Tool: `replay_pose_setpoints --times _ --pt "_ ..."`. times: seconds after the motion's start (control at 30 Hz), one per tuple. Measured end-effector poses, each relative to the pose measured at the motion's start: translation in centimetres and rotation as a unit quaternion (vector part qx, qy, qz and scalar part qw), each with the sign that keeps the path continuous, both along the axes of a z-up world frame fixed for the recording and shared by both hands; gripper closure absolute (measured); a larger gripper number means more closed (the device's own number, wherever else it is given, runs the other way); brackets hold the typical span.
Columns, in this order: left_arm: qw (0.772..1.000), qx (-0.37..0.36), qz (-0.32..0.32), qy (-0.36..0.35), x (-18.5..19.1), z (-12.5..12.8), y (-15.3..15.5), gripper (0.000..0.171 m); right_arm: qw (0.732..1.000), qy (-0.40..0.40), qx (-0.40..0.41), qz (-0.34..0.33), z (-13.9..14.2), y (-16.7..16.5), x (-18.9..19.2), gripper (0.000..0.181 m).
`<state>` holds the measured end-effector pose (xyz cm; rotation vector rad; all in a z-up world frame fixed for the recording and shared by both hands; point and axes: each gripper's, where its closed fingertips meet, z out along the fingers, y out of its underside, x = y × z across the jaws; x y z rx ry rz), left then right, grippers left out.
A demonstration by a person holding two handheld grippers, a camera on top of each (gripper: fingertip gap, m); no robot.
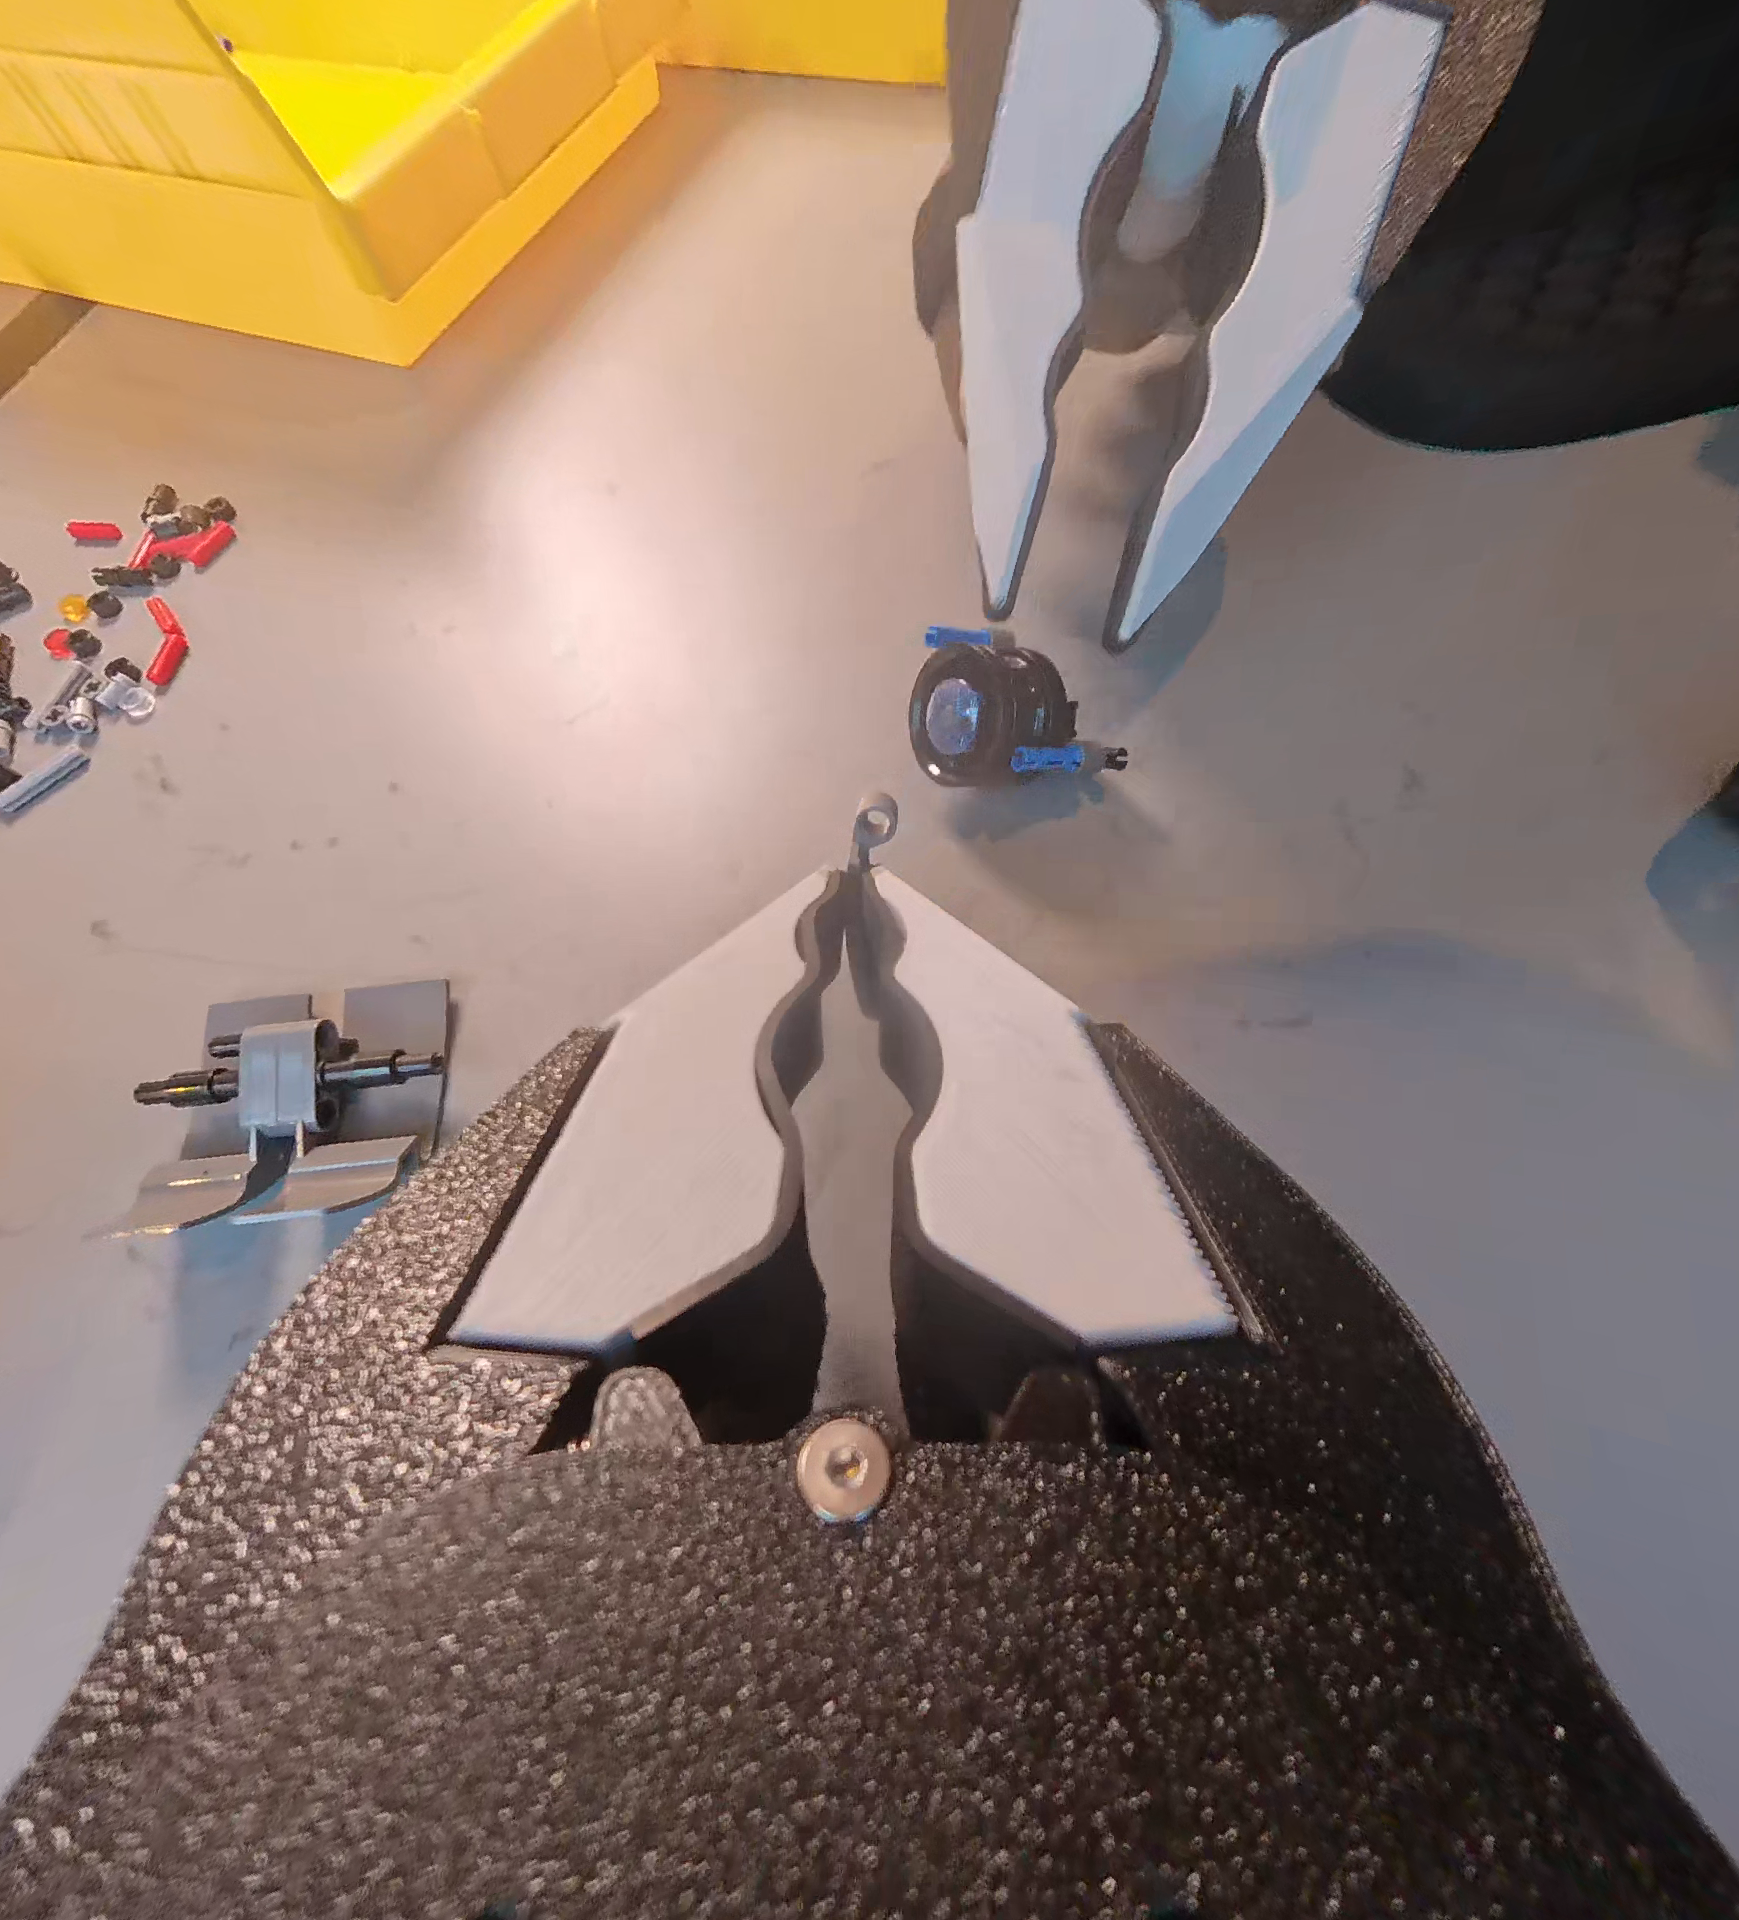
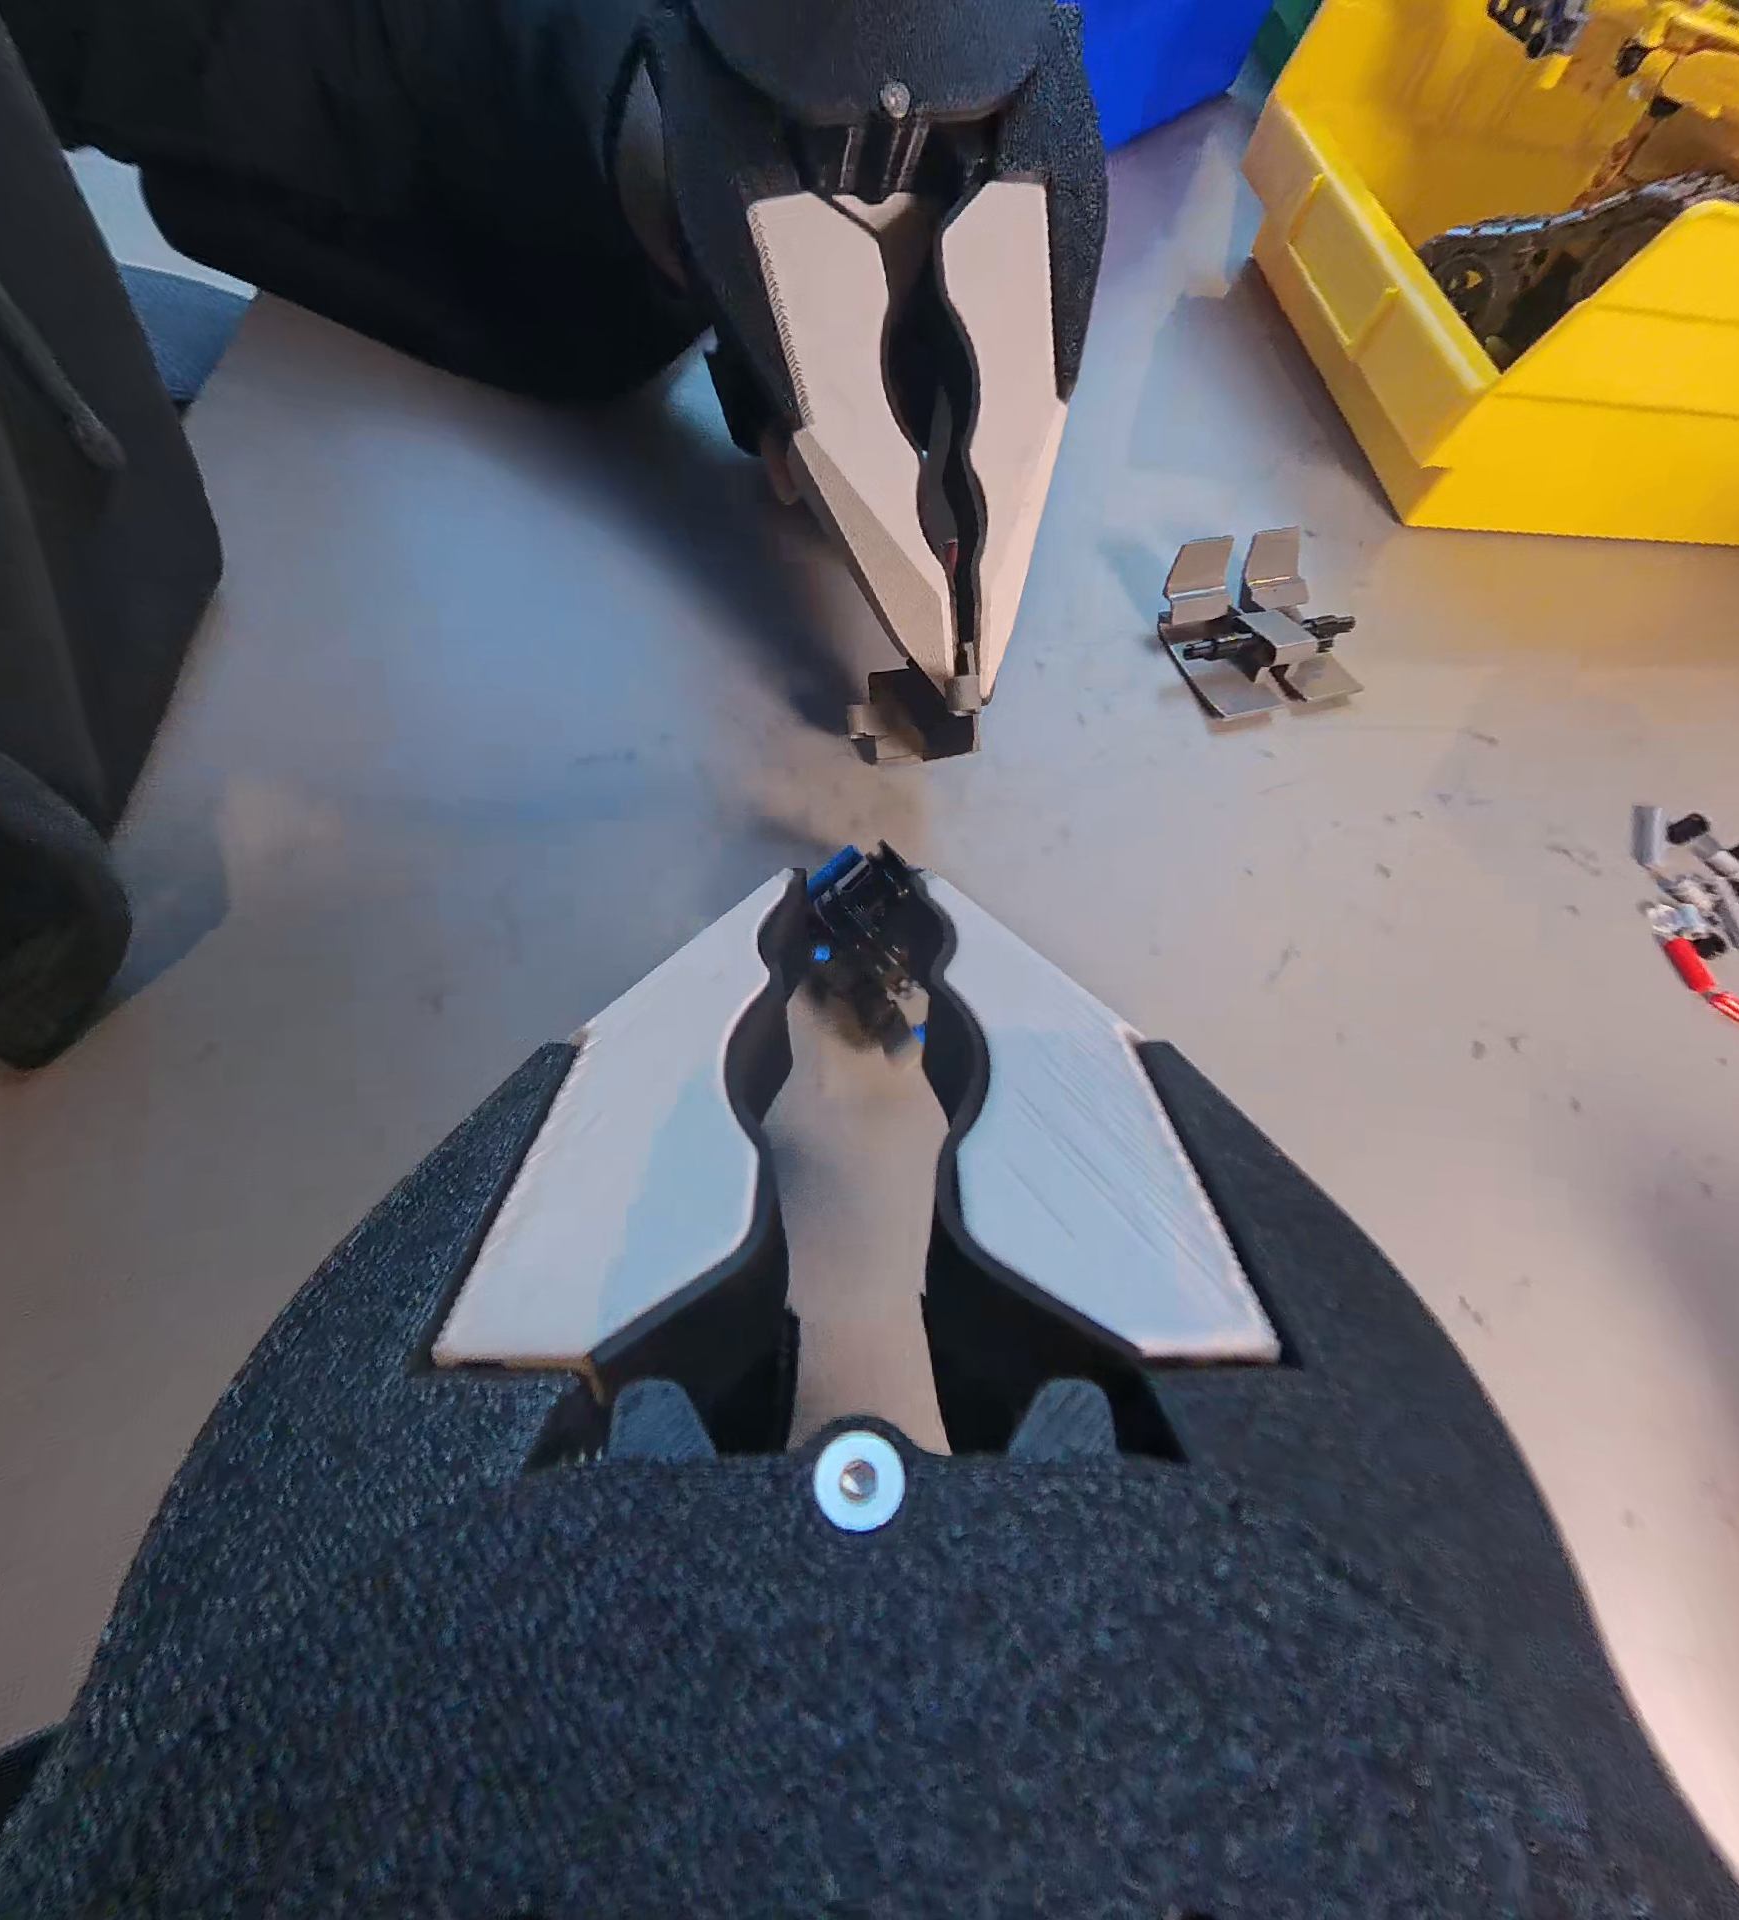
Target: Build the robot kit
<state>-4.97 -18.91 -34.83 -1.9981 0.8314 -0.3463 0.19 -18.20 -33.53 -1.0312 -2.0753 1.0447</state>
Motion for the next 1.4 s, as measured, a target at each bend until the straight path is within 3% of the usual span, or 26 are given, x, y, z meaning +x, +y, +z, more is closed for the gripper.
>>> replay_pose_setpoints --times 0.3,0.6,0.83,1.1,1.27,1.4 --pt "0.999 0.010 -0.012 0.033 0.5 -0.4 0.7 0.170 0.993 -0.068 0.052 -0.083 -2.5 0.1 2.1 0.160" --pt "0.996 0.013 -0.041 0.077 2.5 -1.3 0.5 0.170 0.996 -0.078 0.036 -0.020 -3.0 0.2 0.2 0.136" --pt "0.997 0.009 -0.031 0.074 1.8 -1.6 0.3 0.169 0.993 -0.028 0.113 -0.017 -2.9 1.5 0.7 0.138" --pt "0.996 0.002 -0.029 0.080 1.6 -1.9 0.4 0.169 0.980 0.042 0.196 -0.016 -3.0 1.2 0.6 0.164" --pt "0.996 -0.015 -0.032 0.087 1.1 -2.4 -0.1 0.159 0.984 0.044 0.172 -0.010 -2.3 1.3 0.4 0.165" --pt "0.999 -0.003 -0.038 0.034 0.8 -0.5 -0.4 0.142 0.990 0.027 0.142 -0.002 -1.6 1.3 0.5 0.164"
